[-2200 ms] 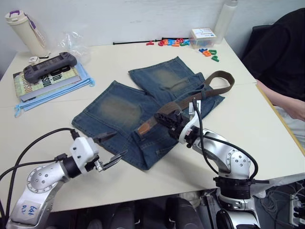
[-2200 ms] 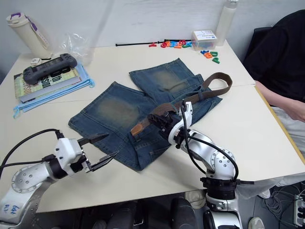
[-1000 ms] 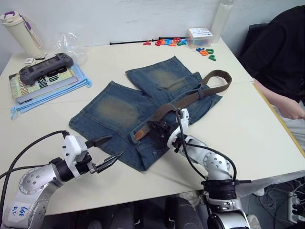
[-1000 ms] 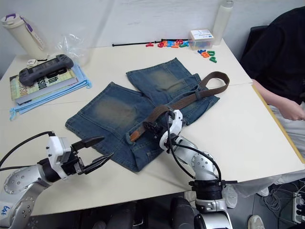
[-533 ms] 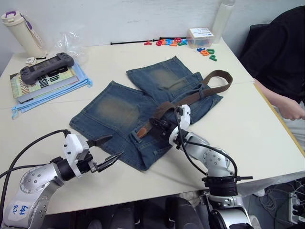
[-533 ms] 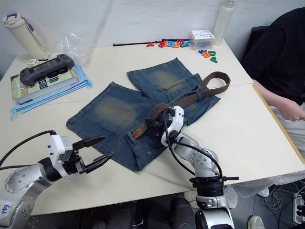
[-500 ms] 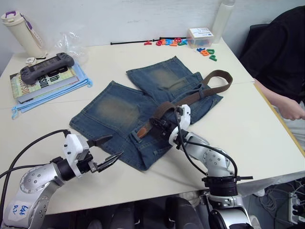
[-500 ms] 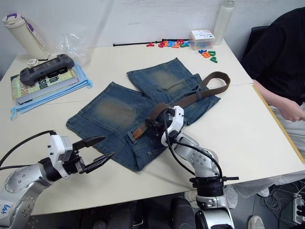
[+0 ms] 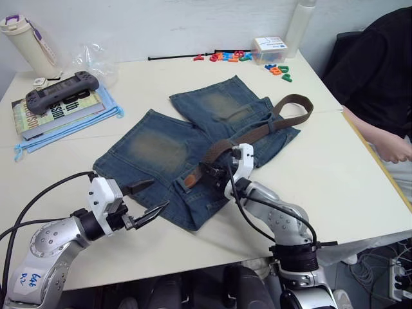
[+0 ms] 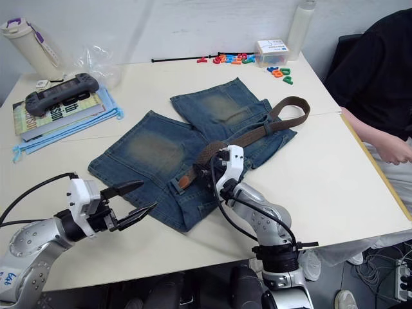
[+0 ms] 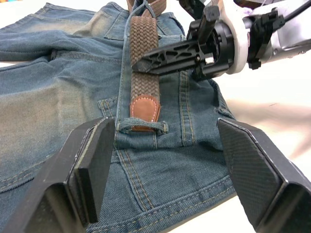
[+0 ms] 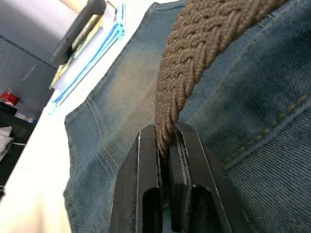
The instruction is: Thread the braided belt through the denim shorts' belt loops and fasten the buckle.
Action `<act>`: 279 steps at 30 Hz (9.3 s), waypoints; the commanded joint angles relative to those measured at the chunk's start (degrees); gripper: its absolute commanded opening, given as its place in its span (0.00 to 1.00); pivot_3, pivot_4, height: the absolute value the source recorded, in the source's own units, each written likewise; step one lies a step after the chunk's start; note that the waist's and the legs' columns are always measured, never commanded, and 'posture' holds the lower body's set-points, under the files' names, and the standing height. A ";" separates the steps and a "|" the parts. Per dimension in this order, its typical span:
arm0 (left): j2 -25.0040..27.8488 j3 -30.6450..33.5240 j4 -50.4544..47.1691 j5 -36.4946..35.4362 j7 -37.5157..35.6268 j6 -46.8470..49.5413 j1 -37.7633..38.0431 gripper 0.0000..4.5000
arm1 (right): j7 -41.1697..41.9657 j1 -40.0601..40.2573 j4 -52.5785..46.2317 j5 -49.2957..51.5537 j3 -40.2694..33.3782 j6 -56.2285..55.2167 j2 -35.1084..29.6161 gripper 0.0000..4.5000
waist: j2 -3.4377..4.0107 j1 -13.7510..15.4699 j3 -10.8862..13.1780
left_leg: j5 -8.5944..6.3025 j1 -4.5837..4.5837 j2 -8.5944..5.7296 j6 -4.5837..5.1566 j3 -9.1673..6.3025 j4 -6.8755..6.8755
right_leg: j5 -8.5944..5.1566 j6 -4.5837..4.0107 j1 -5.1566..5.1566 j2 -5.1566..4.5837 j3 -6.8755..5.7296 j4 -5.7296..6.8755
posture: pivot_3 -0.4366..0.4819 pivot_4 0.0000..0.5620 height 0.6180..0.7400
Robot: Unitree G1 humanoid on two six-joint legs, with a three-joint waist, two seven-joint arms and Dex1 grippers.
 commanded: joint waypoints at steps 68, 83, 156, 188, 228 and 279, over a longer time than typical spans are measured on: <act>1.80 -11.64 34.11 58.33 25.58 -69.05 -6.75 0.01 | -1.80 -5.41 13.12 8.90 -5.95 20.13 10.80 0.00 | -0.62 -1.56 -0.85 | 0.22 1.12 0.15 -0.35 0.12 -1.52 | -0.36 -0.70 0.26 0.05 -0.28 0.05 | 0.48 0.27 0.81; 2.45 -12.51 34.10 58.44 26.20 -68.39 -5.65 0.00 | -7.78 -1.49 -4.83 13.65 -9.84 26.00 3.92 1.00 | -0.44 -1.11 -0.73 | 0.21 1.08 0.14 -0.35 0.12 -1.53 | -0.36 -0.70 0.24 0.03 -0.28 0.02 | 0.48 0.27 0.81; 9.52 -10.36 35.81 56.41 26.47 -68.50 -4.19 0.76 | 5.10 3.69 -8.71 -27.99 18.88 12.89 -15.29 0.00 | -0.88 1.06 -1.00 | 0.16 1.25 0.39 -0.57 0.13 -1.53 | -0.34 -1.02 0.27 -0.01 -0.76 -0.02 | 0.48 0.27 0.81; 10.57 -8.04 32.99 54.57 27.16 -68.51 0.50 0.68 | 5.29 4.60 -9.52 -29.11 18.99 13.21 -14.33 0.00 | -0.55 1.51 -1.13 | 0.15 1.25 0.41 -0.57 0.11 -1.56 | -0.31 -1.01 0.17 -0.01 -0.81 -0.24 | 0.48 0.27 0.81; 8.62 -10.72 34.63 56.61 26.98 -66.82 -2.92 0.01 | 5.43 4.79 -9.71 -29.86 18.61 13.30 -13.93 0.00 | -0.39 1.53 -1.14 | 0.14 1.23 0.41 -0.55 0.09 -1.65 | -0.25 -0.97 0.16 -0.01 -0.82 -0.46 | 0.48 0.27 0.81; 36.21 -2.48 92.53 53.36 57.34 -88.55 11.50 0.58 | 8.49 -2.24 -8.68 -28.85 14.40 12.92 -12.84 0.20 | -1.13 0.24 -1.01 | 0.03 1.10 0.60 -0.76 0.13 -2.39 | -0.07 -1.21 -0.14 -0.02 -1.35 -1.22 | 0.48 0.27 0.81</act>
